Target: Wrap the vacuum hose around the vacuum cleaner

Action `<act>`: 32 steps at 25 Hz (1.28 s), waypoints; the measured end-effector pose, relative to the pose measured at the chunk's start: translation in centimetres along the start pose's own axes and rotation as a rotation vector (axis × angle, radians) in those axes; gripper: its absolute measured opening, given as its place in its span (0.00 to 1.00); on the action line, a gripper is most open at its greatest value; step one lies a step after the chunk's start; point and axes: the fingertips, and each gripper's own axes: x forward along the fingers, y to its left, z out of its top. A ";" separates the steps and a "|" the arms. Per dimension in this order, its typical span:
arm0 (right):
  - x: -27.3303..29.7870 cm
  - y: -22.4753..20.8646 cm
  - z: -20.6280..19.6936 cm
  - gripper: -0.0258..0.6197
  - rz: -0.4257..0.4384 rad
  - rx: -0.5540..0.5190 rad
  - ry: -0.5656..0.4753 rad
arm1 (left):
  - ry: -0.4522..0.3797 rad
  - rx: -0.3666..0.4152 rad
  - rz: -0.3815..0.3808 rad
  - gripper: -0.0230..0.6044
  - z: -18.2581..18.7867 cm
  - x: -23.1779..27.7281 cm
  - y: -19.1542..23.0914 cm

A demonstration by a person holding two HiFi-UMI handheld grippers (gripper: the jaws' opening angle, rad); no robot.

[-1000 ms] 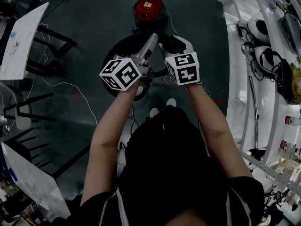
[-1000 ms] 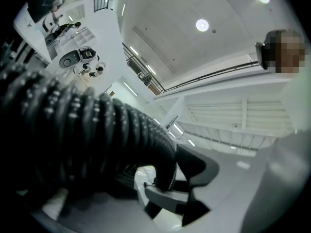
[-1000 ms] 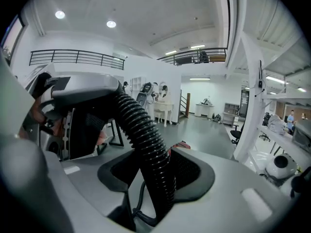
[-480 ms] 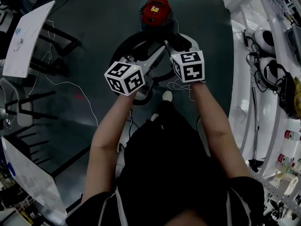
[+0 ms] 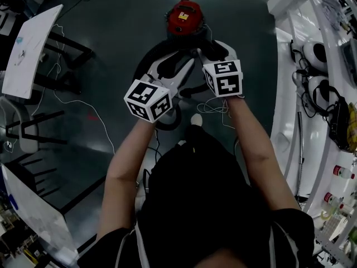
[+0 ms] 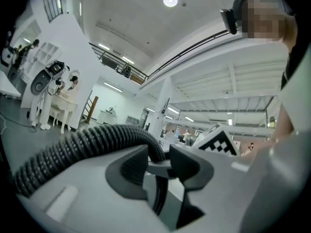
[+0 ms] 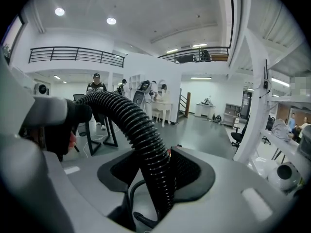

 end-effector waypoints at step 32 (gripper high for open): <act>7.8 -7.1 3.9 0.36 0.063 -0.036 0.050 | 0.149 0.331 0.270 0.48 4.7 2.4 9.5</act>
